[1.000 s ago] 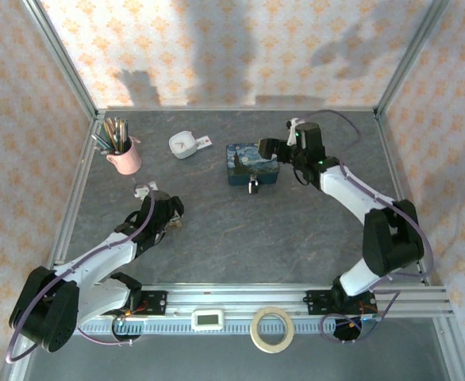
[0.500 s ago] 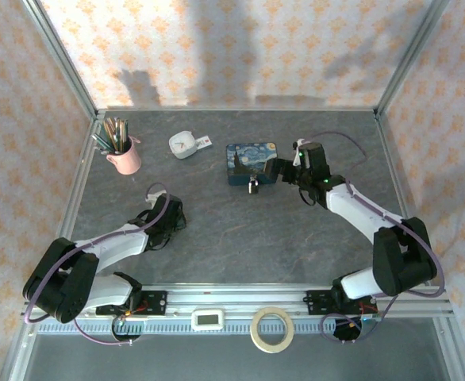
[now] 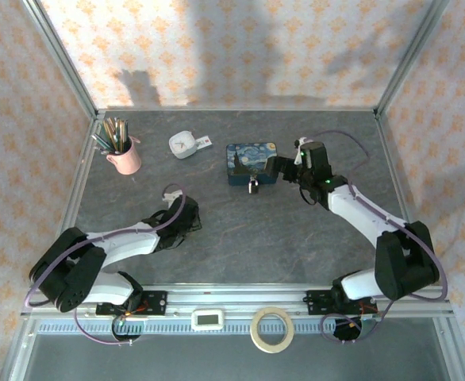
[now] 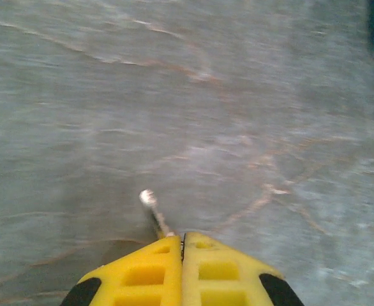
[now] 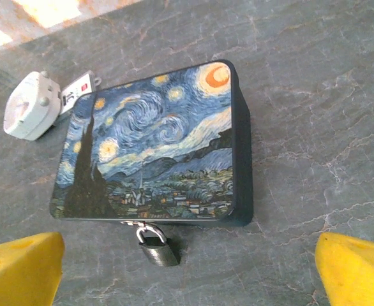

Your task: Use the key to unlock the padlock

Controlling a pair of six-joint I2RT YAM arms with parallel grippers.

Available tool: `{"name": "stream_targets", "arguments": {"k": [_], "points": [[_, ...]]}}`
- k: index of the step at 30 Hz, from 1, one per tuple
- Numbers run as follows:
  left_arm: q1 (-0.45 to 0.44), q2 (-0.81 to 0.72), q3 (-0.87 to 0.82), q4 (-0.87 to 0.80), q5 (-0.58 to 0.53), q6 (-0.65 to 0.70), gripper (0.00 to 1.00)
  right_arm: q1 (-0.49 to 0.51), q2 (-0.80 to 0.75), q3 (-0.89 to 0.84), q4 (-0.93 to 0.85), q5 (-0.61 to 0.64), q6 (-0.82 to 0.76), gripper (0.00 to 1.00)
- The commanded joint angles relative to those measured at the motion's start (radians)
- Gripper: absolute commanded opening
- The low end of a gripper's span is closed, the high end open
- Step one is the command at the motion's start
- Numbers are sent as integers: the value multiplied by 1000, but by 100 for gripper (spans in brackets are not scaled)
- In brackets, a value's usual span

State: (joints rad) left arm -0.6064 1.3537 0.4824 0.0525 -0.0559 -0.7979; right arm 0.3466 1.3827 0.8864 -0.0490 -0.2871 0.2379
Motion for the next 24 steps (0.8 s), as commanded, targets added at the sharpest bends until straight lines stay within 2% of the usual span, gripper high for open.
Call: {"name": "stream_targets", "arguments": {"k": [1,7,8,11,14,15,18,20,24], "points": [[-72,68,84,106,8,-62,0,4,-42,-14,18,5,32,100],[-199,248,251,191,8,-96,0,14,-66,-81,67,-27,94,100],[-208,268,261,211,11,-105,5,17,-72,-93,74,-30,106,100],[-211,295,277,257,13,-139,36,31,-91,-125,75,-22,128,100],[-209,253,270,256,-49,-134,53,52,-108,-157,72,-1,154,98],[-202,227,260,250,-75,-126,56,63,-107,-164,71,2,157,95],[-150,136,204,272,-122,-104,56,128,-75,-161,43,22,165,87],[-90,84,156,320,-100,-97,56,184,-31,-142,14,29,169,79],[23,9,73,410,-42,-95,58,298,81,-85,-73,100,196,71]]}}
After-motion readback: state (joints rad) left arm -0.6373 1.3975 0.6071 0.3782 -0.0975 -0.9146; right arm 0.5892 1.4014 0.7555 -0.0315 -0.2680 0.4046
